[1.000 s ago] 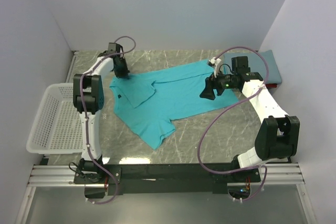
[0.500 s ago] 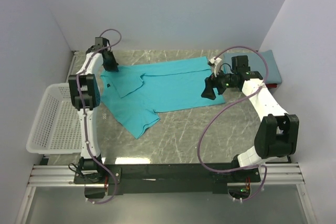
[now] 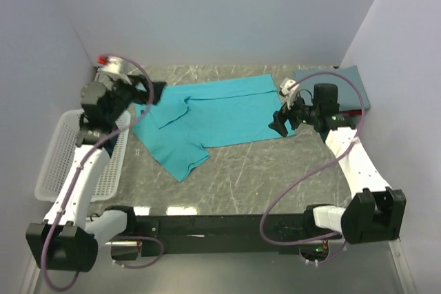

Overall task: Fold and stack the t-shirts
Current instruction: Fold the tshirt

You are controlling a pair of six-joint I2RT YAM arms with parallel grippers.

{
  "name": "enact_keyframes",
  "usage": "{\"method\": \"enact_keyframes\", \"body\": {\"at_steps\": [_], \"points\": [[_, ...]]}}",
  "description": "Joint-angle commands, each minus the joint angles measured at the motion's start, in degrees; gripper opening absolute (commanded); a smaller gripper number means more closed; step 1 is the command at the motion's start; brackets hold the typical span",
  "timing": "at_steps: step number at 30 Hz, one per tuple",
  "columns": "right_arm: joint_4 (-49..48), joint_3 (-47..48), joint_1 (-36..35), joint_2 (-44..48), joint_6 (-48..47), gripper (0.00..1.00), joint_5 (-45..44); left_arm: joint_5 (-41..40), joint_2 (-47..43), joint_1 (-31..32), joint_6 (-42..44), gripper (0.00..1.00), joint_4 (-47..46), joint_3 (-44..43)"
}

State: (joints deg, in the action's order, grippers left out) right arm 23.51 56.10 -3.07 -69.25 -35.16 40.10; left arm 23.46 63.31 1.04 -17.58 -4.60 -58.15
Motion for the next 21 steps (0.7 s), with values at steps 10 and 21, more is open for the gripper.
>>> {"method": "enact_keyframes", "body": {"at_steps": [10,21], "points": [[10.0,2.4,-0.2,-10.3,-6.8,0.92,-4.7,-5.6,-7.4,31.0,35.2,0.89,5.3,23.3],[13.9,4.5,-0.7,-12.2,-8.3,0.92,-6.9,-7.5,-7.7,33.8,41.8,0.42,13.5,24.8]]}}
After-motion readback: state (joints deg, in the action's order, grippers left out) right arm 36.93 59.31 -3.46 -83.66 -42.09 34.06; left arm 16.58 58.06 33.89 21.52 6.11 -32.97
